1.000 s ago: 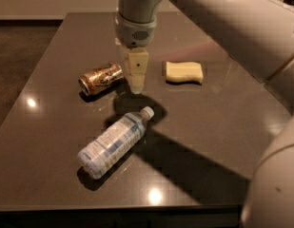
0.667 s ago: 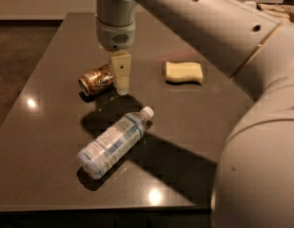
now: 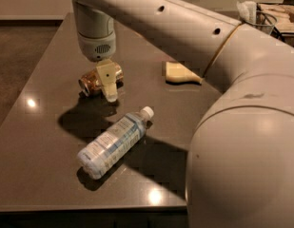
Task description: Place orange can upright
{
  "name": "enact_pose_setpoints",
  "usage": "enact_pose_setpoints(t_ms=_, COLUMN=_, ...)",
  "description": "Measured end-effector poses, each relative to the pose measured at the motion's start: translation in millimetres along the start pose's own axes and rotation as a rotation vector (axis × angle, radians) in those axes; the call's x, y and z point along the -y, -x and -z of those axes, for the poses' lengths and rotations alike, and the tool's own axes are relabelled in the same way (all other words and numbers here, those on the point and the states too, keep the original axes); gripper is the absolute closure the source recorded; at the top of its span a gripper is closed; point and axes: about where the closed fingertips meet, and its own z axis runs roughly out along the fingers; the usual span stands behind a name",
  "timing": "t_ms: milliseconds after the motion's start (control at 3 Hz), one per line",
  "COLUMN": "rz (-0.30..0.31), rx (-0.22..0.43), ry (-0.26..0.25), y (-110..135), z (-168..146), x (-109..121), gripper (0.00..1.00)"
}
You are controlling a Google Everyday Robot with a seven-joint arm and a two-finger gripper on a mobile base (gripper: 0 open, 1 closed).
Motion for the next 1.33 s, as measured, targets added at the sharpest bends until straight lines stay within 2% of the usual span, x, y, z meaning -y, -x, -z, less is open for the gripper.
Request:
enact_pose_setpoints(t_ms=333, rz=0.033, rx=-0.019, ry=0.022, y=9.8, z=-10.8, x=1.7, gripper=0.18)
enact_pose_setpoints(t_ms=1000, rz=0.053, rx=-0.048, ry=0.054, y=12.5, z=-15.4, x=4.3, gripper=0.64)
enact_pose_setpoints(t_ms=1333, rz=0.018, rx=0.015, ry=0.05, y=15.6, z=1.8, x=12.3, gripper=0.87)
